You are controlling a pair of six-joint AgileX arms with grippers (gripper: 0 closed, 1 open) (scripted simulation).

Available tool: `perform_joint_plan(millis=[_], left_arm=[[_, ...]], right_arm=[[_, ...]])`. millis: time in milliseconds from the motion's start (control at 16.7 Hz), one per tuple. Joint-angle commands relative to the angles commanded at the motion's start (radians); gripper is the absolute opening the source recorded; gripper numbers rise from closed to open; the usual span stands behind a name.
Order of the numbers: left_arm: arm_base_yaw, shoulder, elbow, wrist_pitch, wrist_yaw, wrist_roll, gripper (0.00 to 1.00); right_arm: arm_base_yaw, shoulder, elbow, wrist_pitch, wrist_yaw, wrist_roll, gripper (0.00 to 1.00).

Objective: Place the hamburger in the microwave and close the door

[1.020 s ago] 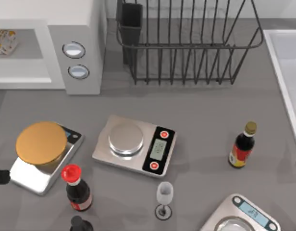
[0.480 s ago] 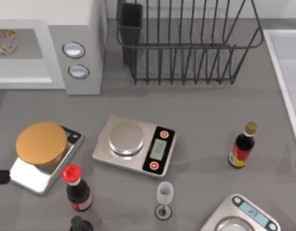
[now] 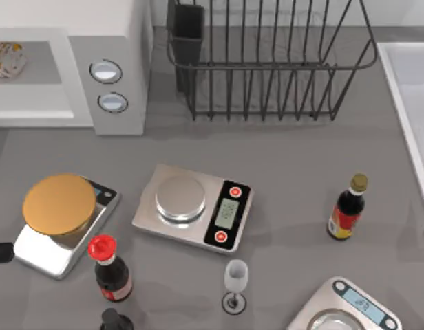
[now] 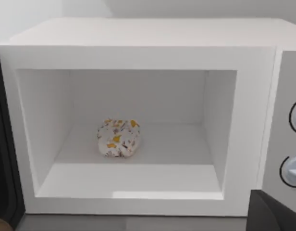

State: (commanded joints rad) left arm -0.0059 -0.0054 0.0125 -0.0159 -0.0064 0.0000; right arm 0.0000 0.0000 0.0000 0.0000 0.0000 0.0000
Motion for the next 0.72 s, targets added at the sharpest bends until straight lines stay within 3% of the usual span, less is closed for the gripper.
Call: perform_joint_plan(millis=[720], left_arm=[[-0.055,-0.054,0.11,-0.166,-0.054,-0.001,0.0]], right_arm=[[0.0,0.0,0.0,0.0,0.0,0.0,1.0]])
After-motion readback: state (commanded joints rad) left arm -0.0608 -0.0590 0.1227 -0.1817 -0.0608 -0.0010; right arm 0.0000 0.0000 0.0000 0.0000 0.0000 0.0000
